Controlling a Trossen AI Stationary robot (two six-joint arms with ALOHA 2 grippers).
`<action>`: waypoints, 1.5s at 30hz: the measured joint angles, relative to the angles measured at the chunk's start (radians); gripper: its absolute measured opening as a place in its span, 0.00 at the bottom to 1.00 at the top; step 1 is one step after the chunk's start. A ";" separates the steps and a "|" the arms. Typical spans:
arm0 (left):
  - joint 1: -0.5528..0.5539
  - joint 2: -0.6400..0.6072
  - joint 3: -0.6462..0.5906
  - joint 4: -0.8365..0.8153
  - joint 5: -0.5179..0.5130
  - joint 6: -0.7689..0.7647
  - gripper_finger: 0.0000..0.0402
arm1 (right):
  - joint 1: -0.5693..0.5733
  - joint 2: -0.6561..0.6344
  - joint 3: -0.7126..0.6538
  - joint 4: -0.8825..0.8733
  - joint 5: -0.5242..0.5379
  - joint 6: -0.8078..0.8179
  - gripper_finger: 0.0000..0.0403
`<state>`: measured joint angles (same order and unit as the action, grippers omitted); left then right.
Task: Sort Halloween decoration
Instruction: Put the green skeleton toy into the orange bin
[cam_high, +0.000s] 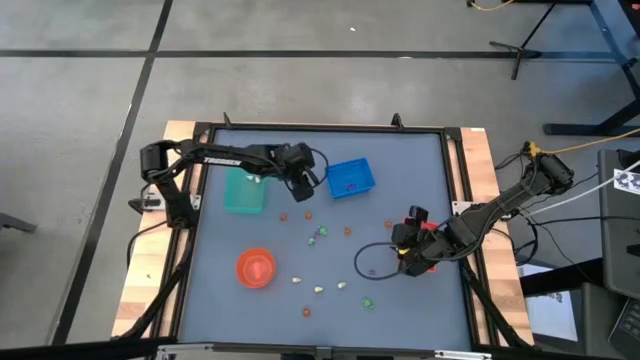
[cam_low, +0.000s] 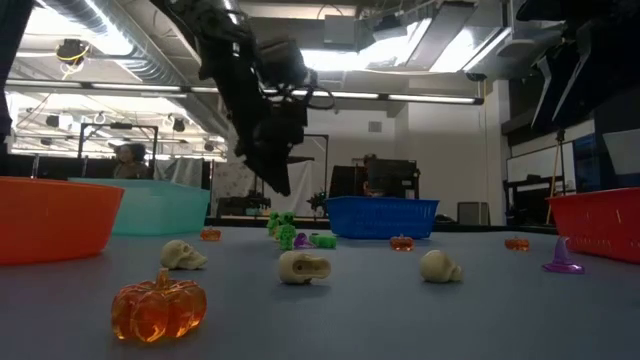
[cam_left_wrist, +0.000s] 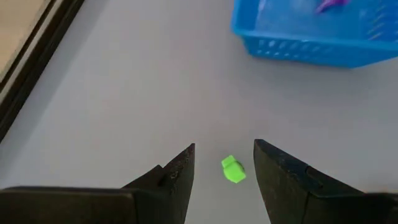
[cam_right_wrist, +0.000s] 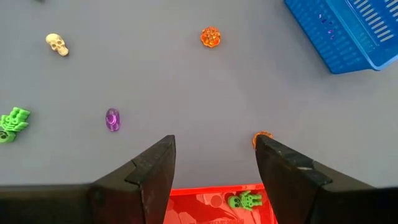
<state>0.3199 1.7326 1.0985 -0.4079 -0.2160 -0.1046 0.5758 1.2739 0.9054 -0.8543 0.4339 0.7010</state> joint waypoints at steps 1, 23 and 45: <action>0.000 0.009 0.000 0.001 -0.006 -0.014 0.37 | 0.000 0.000 0.000 0.000 0.000 0.000 0.55; 0.001 0.115 0.000 0.006 -0.020 -0.081 0.37 | 0.000 0.000 0.000 0.025 0.000 0.000 0.55; 0.001 0.115 0.000 0.006 -0.019 -0.077 0.11 | 0.000 0.000 0.000 0.025 0.000 0.000 0.55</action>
<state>0.3210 1.8477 1.0981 -0.4023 -0.2352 -0.1818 0.5755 1.2739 0.9054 -0.8291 0.4343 0.7010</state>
